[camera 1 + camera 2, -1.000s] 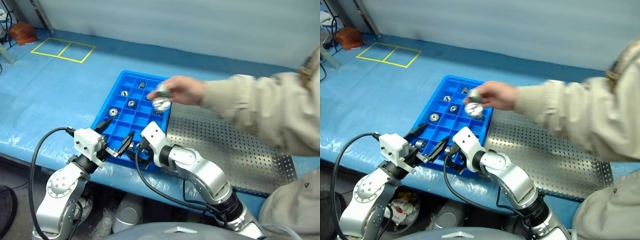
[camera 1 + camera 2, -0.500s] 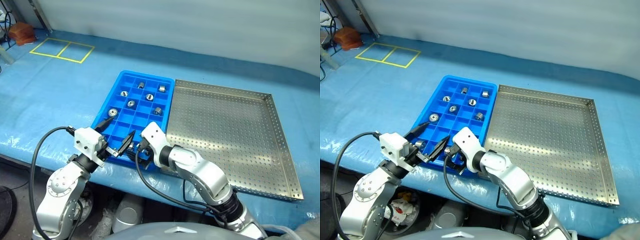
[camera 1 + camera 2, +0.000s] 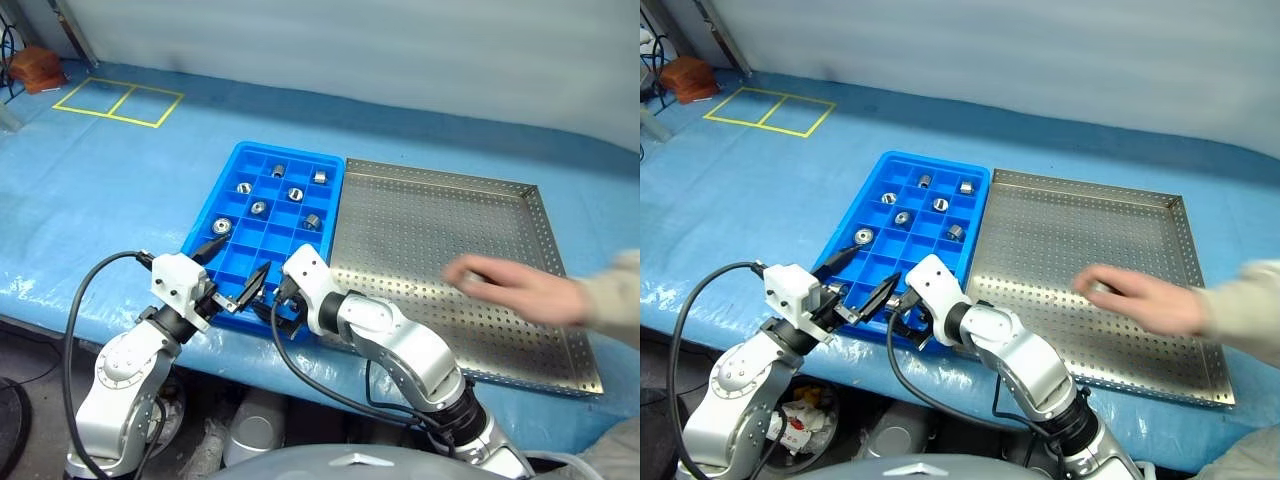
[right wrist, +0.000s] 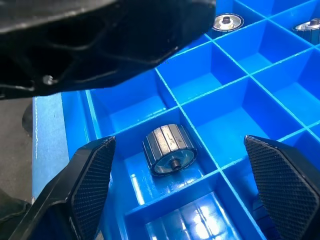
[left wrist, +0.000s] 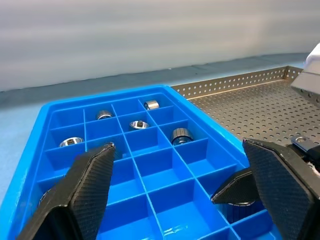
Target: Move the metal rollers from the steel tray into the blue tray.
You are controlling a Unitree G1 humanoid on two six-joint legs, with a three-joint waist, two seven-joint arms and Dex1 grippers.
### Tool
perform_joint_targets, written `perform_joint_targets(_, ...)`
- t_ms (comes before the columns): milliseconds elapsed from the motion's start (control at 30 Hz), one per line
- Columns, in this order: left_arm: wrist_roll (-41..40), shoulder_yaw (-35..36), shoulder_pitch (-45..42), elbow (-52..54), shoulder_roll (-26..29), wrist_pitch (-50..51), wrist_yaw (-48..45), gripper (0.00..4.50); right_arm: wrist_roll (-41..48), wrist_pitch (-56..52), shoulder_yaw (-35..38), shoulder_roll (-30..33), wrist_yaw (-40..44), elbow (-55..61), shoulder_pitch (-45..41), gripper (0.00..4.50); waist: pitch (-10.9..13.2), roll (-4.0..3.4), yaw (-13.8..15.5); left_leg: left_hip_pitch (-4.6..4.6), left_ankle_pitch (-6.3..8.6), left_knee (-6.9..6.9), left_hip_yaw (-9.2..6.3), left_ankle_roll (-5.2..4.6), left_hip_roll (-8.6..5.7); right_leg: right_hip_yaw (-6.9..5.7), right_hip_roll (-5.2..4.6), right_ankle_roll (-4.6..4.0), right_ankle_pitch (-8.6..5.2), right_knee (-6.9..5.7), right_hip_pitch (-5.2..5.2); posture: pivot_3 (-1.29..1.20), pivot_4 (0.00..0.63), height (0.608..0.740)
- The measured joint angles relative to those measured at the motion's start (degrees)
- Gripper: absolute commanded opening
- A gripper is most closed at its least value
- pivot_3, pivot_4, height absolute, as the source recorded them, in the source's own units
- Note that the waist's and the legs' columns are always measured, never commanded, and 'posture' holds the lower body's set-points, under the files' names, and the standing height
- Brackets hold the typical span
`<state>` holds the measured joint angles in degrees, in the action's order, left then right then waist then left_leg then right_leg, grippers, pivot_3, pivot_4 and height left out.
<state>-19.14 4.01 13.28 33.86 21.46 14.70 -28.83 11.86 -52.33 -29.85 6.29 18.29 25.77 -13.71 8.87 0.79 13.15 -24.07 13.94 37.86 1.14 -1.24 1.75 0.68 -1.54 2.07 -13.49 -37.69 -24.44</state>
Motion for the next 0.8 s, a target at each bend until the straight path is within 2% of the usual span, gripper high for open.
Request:
perform_joint_targets(333,-1.83,1.18,-0.56,0.0,0.02,-0.01,0.09,4.5,-0.02,0.19,-0.05,0.0,0.04,0.0,0.12,4.34,0.0,0.0,-1.47,-0.03,0.0,0.0,-0.01,0.0,0.06,0.0,-0.01,0.0,0.0,-0.01,0.03,0.39,0.15,0.74)
perform_joint_targets(800,-1.82,1.57,-1.1,0.01,0.03,-0.01,0.83,4.5,-0.05,0.62,-0.72,0.03,0.13,-0.04,0.16,4.34,0.0,0.0,-1.95,-0.05,0.0,0.0,-0.02,0.0,0.05,0.01,0.0,0.01,0.01,-0.01,0.03,0.4,0.15,0.74)
